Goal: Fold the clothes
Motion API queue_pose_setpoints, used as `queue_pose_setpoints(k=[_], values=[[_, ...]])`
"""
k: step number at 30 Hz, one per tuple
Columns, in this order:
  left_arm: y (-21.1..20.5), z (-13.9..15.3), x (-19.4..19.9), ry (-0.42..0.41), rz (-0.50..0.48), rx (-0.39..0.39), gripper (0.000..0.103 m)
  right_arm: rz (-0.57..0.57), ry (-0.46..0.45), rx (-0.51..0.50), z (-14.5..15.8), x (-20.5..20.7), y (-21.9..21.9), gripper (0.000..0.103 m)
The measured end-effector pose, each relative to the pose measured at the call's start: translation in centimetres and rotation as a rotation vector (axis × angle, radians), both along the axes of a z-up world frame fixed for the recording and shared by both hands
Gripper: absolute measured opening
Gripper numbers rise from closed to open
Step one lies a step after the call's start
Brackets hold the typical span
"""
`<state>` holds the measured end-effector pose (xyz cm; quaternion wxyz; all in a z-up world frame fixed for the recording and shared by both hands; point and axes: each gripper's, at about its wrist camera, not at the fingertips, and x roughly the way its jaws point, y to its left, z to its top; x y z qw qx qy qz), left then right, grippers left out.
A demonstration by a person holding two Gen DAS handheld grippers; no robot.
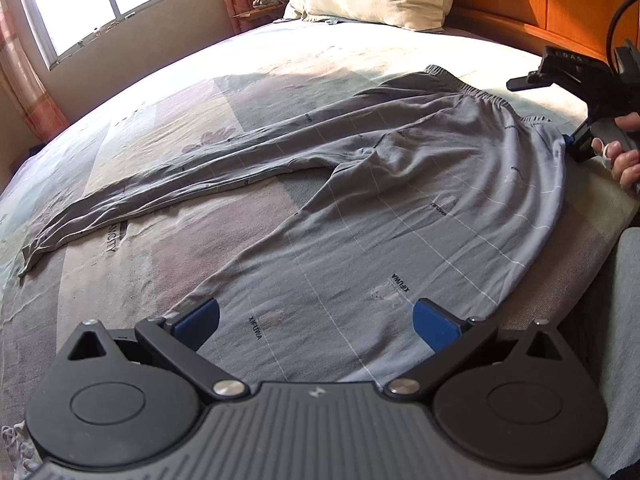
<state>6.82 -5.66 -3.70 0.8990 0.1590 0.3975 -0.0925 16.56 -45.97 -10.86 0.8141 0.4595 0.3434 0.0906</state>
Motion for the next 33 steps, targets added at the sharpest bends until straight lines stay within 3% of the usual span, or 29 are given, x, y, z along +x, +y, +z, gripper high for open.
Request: queue_pose_setpoints(k=[1, 3, 4, 5, 6, 15, 19, 23, 27, 29, 33], values=[[0.1, 0.1, -0.2, -0.001, -0.005, -0.001, 0.102, -0.009, 0.003, -0.015, 0.0, -0.3, 0.0, 0.085], [0.3, 0.3, -0.6, -0.003, -0.005, 0.005, 0.102, -0.028, 0.009, -0.044, 0.0, -1.0, 0.0, 0.044], [0.3, 0.3, -0.7, -0.004, -0.001, 0.010, 0.102, -0.037, 0.012, -0.058, 0.0, -1.3, 0.0, 0.032], [0.4, 0.4, -0.8, -0.004, 0.002, 0.016, 0.102, -0.046, 0.016, -0.073, 0.0, -1.7, 0.0, 0.007], [0.5, 0.5, -1.0, -0.009, 0.002, 0.020, 0.102, -0.055, 0.019, -0.087, -0.1, -2.0, 0.0, 0.004], [1.8, 1.6, -2.0, -0.043, 0.014, 0.017, 0.102, -0.115, 0.064, -0.211, -0.1, -4.2, 0.1, 0.010], [2.1, 1.8, -1.9, -0.062, -0.002, 0.043, 0.102, -0.135, 0.062, -0.335, 1.8, -5.4, 0.9, 0.023], [2.4, 0.5, -0.3, -0.035, -0.033, 0.011, 0.102, -0.044, -0.029, -0.531, 5.0, -6.8, 3.4, 0.027], [1.9, -2.4, 1.9, -0.001, -0.036, 0.020, 0.102, 0.179, -0.114, -0.669, 5.3, -6.4, 8.5, 0.028], [2.1, -3.5, 2.3, 0.028, -0.026, -0.013, 0.102, 0.250, -0.108, -0.716, 4.4, -5.8, 10.9, 0.031], [3.3, -5.4, 2.0, 0.130, 0.007, -0.048, 0.102, 0.305, -0.061, -0.801, 2.3, -6.1, 12.9, 0.048]])
